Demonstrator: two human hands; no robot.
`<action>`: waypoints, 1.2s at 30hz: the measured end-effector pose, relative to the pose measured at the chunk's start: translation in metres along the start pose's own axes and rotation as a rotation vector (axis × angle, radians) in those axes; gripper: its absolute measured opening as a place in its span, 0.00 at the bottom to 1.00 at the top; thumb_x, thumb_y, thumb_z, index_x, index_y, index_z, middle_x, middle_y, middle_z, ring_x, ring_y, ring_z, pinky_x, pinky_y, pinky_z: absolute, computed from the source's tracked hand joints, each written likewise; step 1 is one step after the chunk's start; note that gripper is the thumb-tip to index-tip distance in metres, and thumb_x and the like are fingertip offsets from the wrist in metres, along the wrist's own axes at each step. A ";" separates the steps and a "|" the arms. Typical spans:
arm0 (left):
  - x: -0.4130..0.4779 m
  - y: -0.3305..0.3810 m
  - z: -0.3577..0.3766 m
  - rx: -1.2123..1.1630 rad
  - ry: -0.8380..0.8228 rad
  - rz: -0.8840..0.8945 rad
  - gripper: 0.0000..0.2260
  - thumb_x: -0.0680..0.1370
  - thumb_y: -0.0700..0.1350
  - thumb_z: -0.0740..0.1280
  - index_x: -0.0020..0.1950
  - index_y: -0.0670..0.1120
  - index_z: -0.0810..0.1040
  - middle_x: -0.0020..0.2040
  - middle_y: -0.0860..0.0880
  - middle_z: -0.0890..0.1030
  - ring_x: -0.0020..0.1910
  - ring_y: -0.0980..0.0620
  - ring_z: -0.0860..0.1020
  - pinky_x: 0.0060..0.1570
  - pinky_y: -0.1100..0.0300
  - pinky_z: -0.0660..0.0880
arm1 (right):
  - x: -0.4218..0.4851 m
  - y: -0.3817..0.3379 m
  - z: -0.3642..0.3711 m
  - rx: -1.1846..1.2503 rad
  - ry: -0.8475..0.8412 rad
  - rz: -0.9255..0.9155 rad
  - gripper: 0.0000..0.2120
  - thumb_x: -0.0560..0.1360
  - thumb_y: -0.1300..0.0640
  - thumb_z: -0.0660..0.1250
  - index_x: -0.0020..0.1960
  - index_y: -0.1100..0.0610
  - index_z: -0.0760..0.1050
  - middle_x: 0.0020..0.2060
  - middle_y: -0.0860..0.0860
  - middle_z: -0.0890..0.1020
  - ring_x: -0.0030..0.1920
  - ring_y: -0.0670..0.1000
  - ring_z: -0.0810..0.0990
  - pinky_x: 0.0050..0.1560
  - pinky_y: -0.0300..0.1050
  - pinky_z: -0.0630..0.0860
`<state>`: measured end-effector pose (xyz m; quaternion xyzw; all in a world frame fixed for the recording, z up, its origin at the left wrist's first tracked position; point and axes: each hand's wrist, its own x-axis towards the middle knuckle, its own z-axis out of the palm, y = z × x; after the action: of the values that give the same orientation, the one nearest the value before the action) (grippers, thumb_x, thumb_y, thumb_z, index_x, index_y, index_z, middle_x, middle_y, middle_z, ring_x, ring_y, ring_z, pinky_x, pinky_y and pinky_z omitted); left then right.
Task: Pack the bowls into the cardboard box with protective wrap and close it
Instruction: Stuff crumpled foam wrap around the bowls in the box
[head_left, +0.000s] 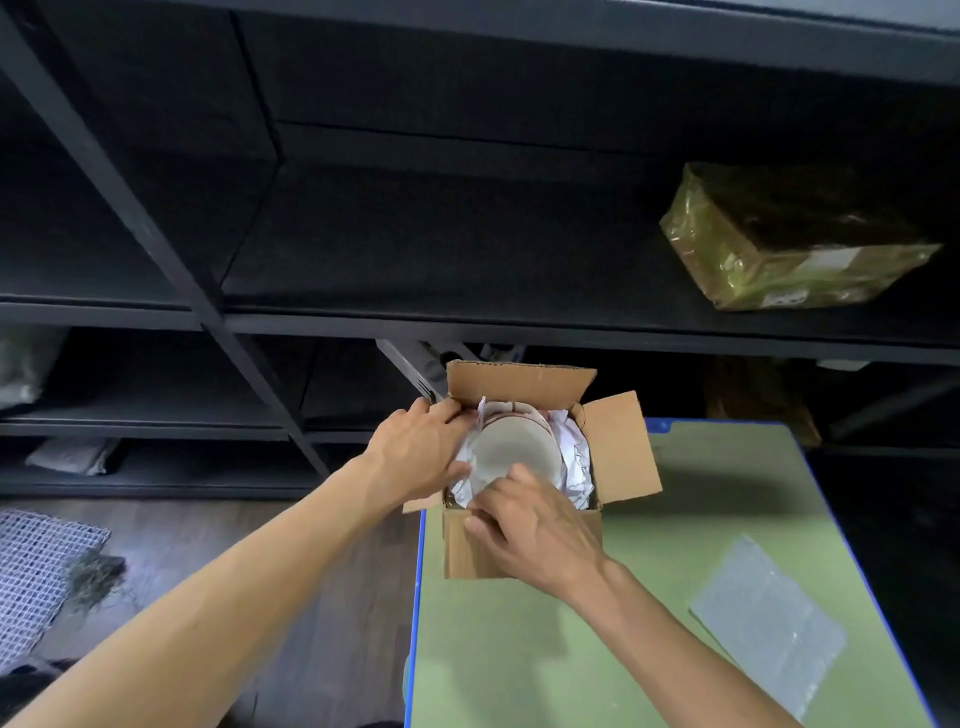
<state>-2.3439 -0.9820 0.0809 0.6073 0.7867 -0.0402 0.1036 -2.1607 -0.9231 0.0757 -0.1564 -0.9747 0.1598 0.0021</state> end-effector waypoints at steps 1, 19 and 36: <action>0.000 -0.001 0.000 0.020 0.011 0.012 0.30 0.79 0.61 0.61 0.79 0.55 0.57 0.73 0.53 0.66 0.60 0.45 0.71 0.53 0.53 0.72 | -0.001 -0.001 0.003 0.006 0.010 0.004 0.15 0.81 0.46 0.58 0.56 0.53 0.78 0.45 0.48 0.83 0.51 0.52 0.72 0.47 0.49 0.70; -0.004 0.000 0.013 0.215 0.231 0.206 0.22 0.63 0.46 0.76 0.57 0.50 0.80 0.49 0.53 0.77 0.45 0.48 0.74 0.33 0.56 0.67 | -0.014 -0.007 0.021 -0.042 0.073 0.075 0.14 0.80 0.48 0.53 0.55 0.51 0.75 0.44 0.44 0.81 0.47 0.53 0.70 0.45 0.50 0.72; 0.000 0.003 0.010 0.224 0.160 0.161 0.20 0.80 0.57 0.58 0.67 0.50 0.75 0.60 0.54 0.76 0.53 0.47 0.72 0.41 0.56 0.62 | -0.015 -0.009 0.022 -0.023 0.060 0.096 0.15 0.80 0.48 0.51 0.53 0.52 0.74 0.45 0.46 0.80 0.48 0.53 0.70 0.46 0.50 0.72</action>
<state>-2.3399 -0.9829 0.0715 0.6773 0.7319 -0.0707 -0.0250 -2.1504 -0.9428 0.0584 -0.2077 -0.9673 0.1436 0.0217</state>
